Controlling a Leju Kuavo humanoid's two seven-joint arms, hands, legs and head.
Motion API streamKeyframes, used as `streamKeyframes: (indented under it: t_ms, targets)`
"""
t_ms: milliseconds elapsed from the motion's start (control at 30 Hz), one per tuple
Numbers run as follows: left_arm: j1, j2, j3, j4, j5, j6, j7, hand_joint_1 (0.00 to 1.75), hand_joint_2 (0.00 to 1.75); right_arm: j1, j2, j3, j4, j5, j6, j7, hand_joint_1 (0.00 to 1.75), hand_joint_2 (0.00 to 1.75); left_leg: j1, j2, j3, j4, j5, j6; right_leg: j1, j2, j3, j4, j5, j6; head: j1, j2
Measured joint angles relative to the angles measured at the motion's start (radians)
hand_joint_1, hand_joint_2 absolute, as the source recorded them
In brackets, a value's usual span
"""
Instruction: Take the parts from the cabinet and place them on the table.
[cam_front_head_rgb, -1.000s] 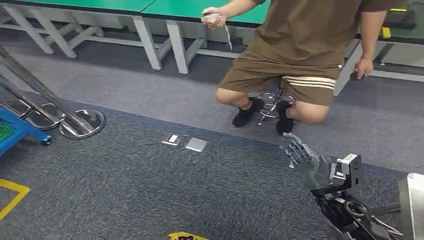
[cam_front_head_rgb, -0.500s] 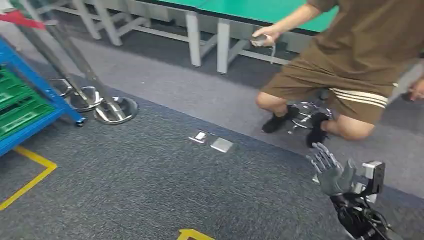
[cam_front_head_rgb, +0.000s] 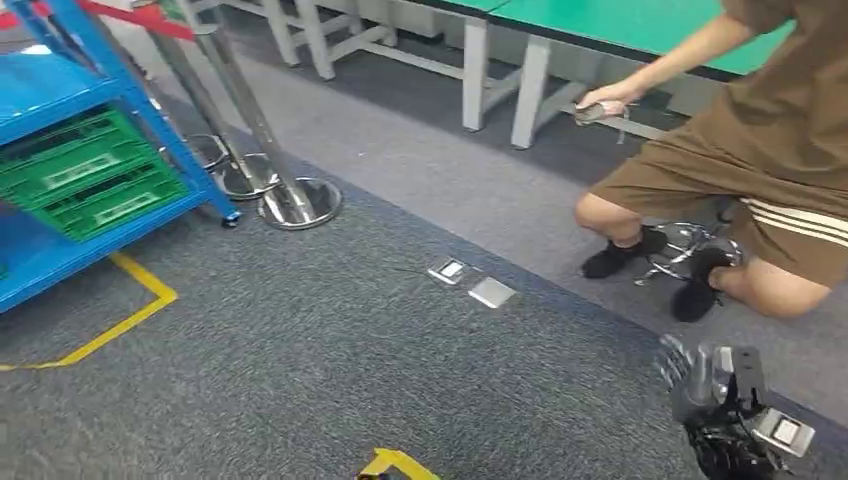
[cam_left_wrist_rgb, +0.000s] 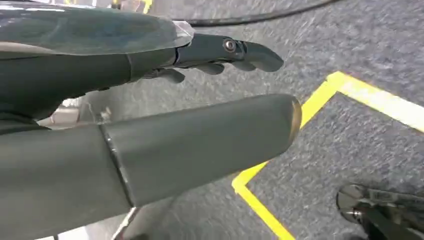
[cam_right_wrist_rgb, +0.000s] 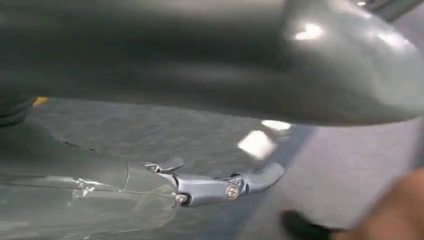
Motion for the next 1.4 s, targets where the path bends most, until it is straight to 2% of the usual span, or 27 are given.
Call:
streamKeyframes:
  t_ms: [67,100,133,267,300,333,367,433,467,500,533,567,600,633,667,767,800,867,933,1000,1033,1100,1133,1167,1300,1367,1400]
  targets:
    - [0.003,0.001,0.0,0.0,0.001,0.0,0.002,0.0,0.0,-0.01,0.002,0.001,0.049,0.0,0.0,0.0,0.0,0.0,0.0,0.01,0.082,-0.161,0.086,0.004,0.0,-0.023,0.005,0.0,-0.005,0.003,-0.008,0.0]
    - [0.002,0.002,0.0,0.0,0.001,0.0,0.002,0.0,0.0,-0.017,0.002,0.001,0.069,0.0,-0.001,0.0,0.0,0.0,-0.002,0.04,0.14,-0.264,0.125,0.01,0.0,-0.032,0.01,0.0,-0.007,0.006,-0.013,0.0]
    - [-0.001,0.002,0.0,0.0,0.001,0.0,0.002,0.0,0.0,-0.022,0.003,0.001,0.084,0.0,-0.002,0.0,0.0,0.0,-0.01,0.088,0.166,-0.324,0.122,0.019,0.005,-0.041,0.013,0.0,-0.011,0.011,-0.017,0.0]
    - [-0.001,0.005,0.0,0.0,0.001,0.0,0.002,0.0,0.0,-0.04,0.01,0.003,0.137,0.0,-0.005,0.0,0.0,0.0,-0.019,0.041,0.167,-0.323,0.123,0.038,0.007,-0.072,0.031,-0.007,-0.021,0.032,-0.013,0.0]
    - [0.0,0.005,0.0,0.0,0.001,0.0,0.003,0.0,0.0,-0.041,0.011,0.002,0.145,0.0,-0.007,0.0,0.0,0.0,-0.003,0.03,0.182,-0.337,0.13,0.047,0.001,-0.061,0.027,-0.002,-0.031,0.04,-0.015,0.0]
    - [0.0,0.004,0.0,0.0,0.002,0.0,0.004,0.0,0.0,-0.045,0.012,0.003,0.156,0.0,-0.009,0.0,0.0,0.0,-0.005,0.024,0.187,-0.34,0.13,0.05,0.0,-0.006,0.021,0.029,-0.053,0.043,-0.007,0.0]
    - [-0.002,0.004,0.0,0.0,0.002,0.0,0.004,0.0,0.0,-0.049,0.012,0.003,0.171,0.0,-0.011,0.003,0.0,0.0,-0.005,0.014,0.188,-0.339,0.13,0.058,-0.001,0.026,-0.011,0.103,-0.093,0.043,0.0,0.0]
    - [-0.006,0.003,0.0,0.0,0.002,0.0,0.004,0.0,0.0,-0.046,0.012,0.003,0.203,-0.002,-0.023,0.022,0.0,0.0,-0.006,-0.011,0.189,-0.339,0.128,0.06,0.0,0.043,-0.094,0.273,-0.164,0.047,0.015,0.0]
    - [-0.006,0.003,0.0,0.0,0.002,0.0,0.004,0.0,0.0,-0.043,0.013,0.003,0.221,-0.008,-0.032,0.034,0.0,0.0,-0.007,-0.026,0.189,-0.338,0.127,0.061,0.0,0.047,-0.124,0.328,-0.176,0.048,0.021,0.0]
    - [-0.005,0.003,0.0,0.0,0.002,-0.001,0.004,0.0,0.0,-0.038,0.014,0.003,0.235,-0.009,-0.036,0.042,0.0,0.0,-0.007,-0.042,0.19,-0.337,0.127,0.061,0.0,0.047,-0.132,0.333,-0.163,0.049,0.026,0.0]
    - [-0.004,0.003,0.0,0.0,0.002,-0.001,0.005,0.0,0.0,-0.035,0.015,0.005,0.257,-0.016,-0.045,0.057,0.0,0.0,-0.007,-0.06,0.193,-0.335,0.125,0.06,0.0,0.049,-0.115,0.282,-0.119,0.048,0.03,0.0]
    - [-0.002,0.002,0.0,0.0,0.002,-0.001,0.006,0.0,0.0,-0.035,0.016,0.005,0.273,-0.019,-0.053,0.066,0.0,0.0,-0.006,-0.075,0.195,-0.332,0.123,0.057,-0.002,0.054,-0.08,0.195,-0.064,0.047,0.035,0.0]
    - [-0.002,0.002,0.0,0.0,0.002,-0.002,0.006,0.0,0.0,-0.034,0.016,0.005,0.289,-0.024,-0.057,0.076,0.0,0.0,-0.005,-0.088,0.197,-0.327,0.119,0.052,-0.005,0.076,-0.041,0.1,-0.011,0.048,0.041,0.0]
    - [-0.001,0.002,0.0,0.0,0.002,-0.002,0.005,0.0,0.0,-0.033,0.017,0.005,0.306,-0.024,-0.065,0.09,0.0,0.0,-0.004,-0.1,0.194,-0.323,0.115,0.047,-0.012,0.13,-0.016,0.04,-0.003,0.047,0.046,0.0]
    - [-0.005,0.002,0.0,0.0,0.002,-0.002,0.003,0.0,0.0,-0.031,0.018,0.006,0.327,-0.025,-0.073,0.105,0.0,0.0,-0.01,-0.114,0.187,-0.31,0.112,0.042,-0.014,0.146,-0.007,0.017,-0.012,0.046,0.049,0.0]
    - [0.002,0.003,0.0,0.0,0.0,-0.004,0.0,0.0,0.0,-0.015,0.025,0.006,0.363,-0.028,-0.094,0.144,0.0,0.0,-0.003,-0.153,0.176,-0.316,0.122,0.024,-0.005,0.11,0.004,0.022,-0.015,0.026,0.043,0.0]
    - [0.004,0.006,0.0,0.0,-0.002,-0.004,-0.001,0.0,0.0,-0.015,0.031,0.006,0.372,-0.028,-0.103,0.156,0.0,0.0,-0.006,-0.16,0.174,-0.314,0.12,0.021,-0.013,0.096,0.003,0.013,-0.011,0.019,0.045,0.0]
    - [0.004,0.004,0.0,0.0,-0.004,-0.004,-0.004,0.0,0.0,-0.01,0.033,0.007,0.39,-0.024,-0.127,0.182,0.0,0.0,-0.008,-0.039,0.133,-0.229,0.063,0.009,-0.01,0.073,0.01,0.008,-0.007,0.007,0.018,0.0]
    - [-0.004,0.005,0.0,0.0,-0.007,-0.006,-0.007,0.0,0.0,0.008,0.033,0.009,0.408,-0.02,-0.146,0.211,0.0,0.0,-0.005,-0.006,0.042,-0.055,-0.011,0.002,-0.004,0.038,0.009,0.008,-0.01,0.003,0.006,0.0]
    - [-0.002,0.005,0.0,0.0,-0.009,-0.011,-0.008,0.0,0.0,0.015,0.034,0.013,0.425,-0.009,-0.172,0.243,0.0,0.0,-0.003,0.0,-0.003,0.021,-0.02,-0.001,-0.003,0.01,0.01,0.008,-0.014,0.001,0.003,0.0]
    - [0.0,0.005,0.0,0.0,-0.01,-0.011,-0.008,0.0,0.0,0.015,0.036,0.018,0.431,0.003,-0.185,0.26,0.0,0.0,-0.003,0.002,0.014,-0.014,0.01,0.0,-0.003,-0.001,0.012,0.008,-0.016,0.001,0.0,0.0]
    - [0.001,0.007,0.0,0.0,-0.01,-0.012,-0.008,0.0,0.0,0.017,0.04,0.029,0.441,0.022,-0.212,0.299,0.0,0.0,-0.006,0.023,0.11,-0.196,0.101,0.009,-0.002,-0.022,0.02,0.007,-0.022,0.003,-0.009,0.0]
    - [-0.001,0.008,0.0,0.0,-0.01,-0.012,-0.008,0.0,0.0,0.018,0.041,0.034,0.444,0.024,-0.215,0.309,0.0,0.0,-0.012,0.074,0.161,-0.286,0.129,0.02,0.001,-0.031,0.027,0.006,-0.025,0.005,-0.016,0.0]
    - [-0.005,0.01,0.0,0.0,-0.01,-0.012,-0.008,0.0,0.0,0.021,0.043,0.039,0.447,0.024,-0.215,0.314,0.0,0.0,-0.022,0.097,0.173,-0.312,0.118,0.026,0.009,-0.04,0.028,0.009,-0.032,0.012,-0.021,0.0]
    - [-0.004,0.011,0.0,0.0,-0.012,-0.012,-0.004,0.0,0.0,0.021,0.047,0.061,0.458,0.04,-0.229,0.352,0.0,0.0,-0.016,0.043,0.179,-0.325,0.121,0.045,0.009,-0.072,0.053,-0.004,-0.041,0.032,-0.018,0.0]
    - [-0.002,0.01,0.0,0.0,-0.014,-0.012,-0.002,0.0,0.0,0.025,0.048,0.073,0.466,0.051,-0.232,0.377,0.0,0.0,-0.008,0.027,0.189,-0.333,0.124,0.055,0.003,0.022,0.028,0.058,-0.087,0.039,-0.01,0.0]
    - [-0.004,0.01,0.0,0.0,-0.016,-0.012,-0.002,0.0,0.0,0.03,0.048,0.079,0.47,0.054,-0.233,0.393,0.0,0.0,-0.008,0.015,0.189,-0.333,0.125,0.059,0.002,0.039,-0.011,0.142,-0.131,0.039,0.003,0.0]
